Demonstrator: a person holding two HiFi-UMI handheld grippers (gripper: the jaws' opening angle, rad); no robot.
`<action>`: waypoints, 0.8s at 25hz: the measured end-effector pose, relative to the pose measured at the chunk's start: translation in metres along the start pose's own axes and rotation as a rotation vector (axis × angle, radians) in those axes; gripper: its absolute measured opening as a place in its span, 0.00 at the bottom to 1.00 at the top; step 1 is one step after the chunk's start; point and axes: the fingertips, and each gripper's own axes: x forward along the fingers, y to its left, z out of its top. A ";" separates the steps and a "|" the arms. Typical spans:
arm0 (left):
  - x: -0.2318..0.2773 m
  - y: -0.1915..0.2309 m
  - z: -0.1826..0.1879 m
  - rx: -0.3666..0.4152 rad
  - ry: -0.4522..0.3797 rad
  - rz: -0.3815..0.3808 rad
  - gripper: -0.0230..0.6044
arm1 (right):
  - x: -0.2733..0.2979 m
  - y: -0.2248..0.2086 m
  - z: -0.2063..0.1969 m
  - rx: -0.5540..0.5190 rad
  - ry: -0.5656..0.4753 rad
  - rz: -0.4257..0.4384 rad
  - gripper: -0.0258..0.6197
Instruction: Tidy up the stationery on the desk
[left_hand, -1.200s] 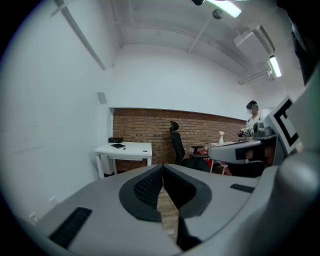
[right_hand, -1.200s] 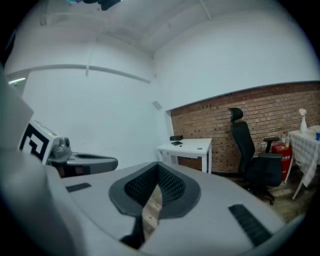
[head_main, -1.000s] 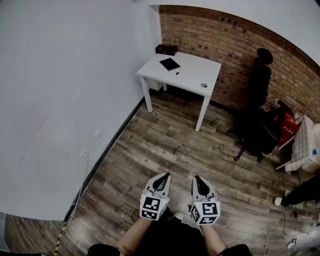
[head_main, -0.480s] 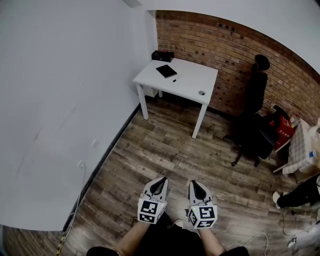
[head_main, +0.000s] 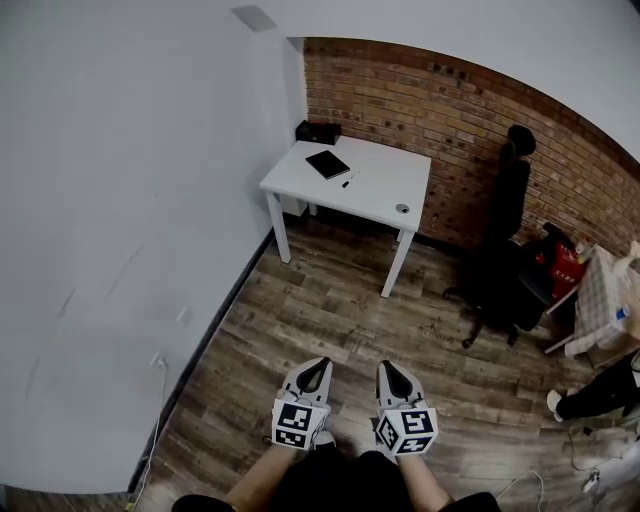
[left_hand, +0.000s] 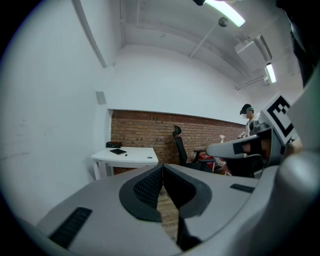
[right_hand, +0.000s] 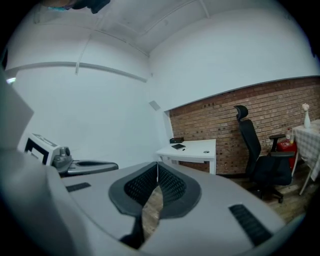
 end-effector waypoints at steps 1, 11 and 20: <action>0.004 0.006 0.000 0.000 0.000 -0.003 0.06 | 0.005 0.001 0.001 0.001 -0.004 -0.004 0.08; 0.059 0.027 0.016 -0.005 0.010 -0.056 0.06 | 0.046 -0.020 0.006 0.011 0.017 -0.043 0.07; 0.139 0.063 0.021 -0.006 0.038 -0.051 0.06 | 0.131 -0.055 0.014 0.038 0.028 -0.024 0.08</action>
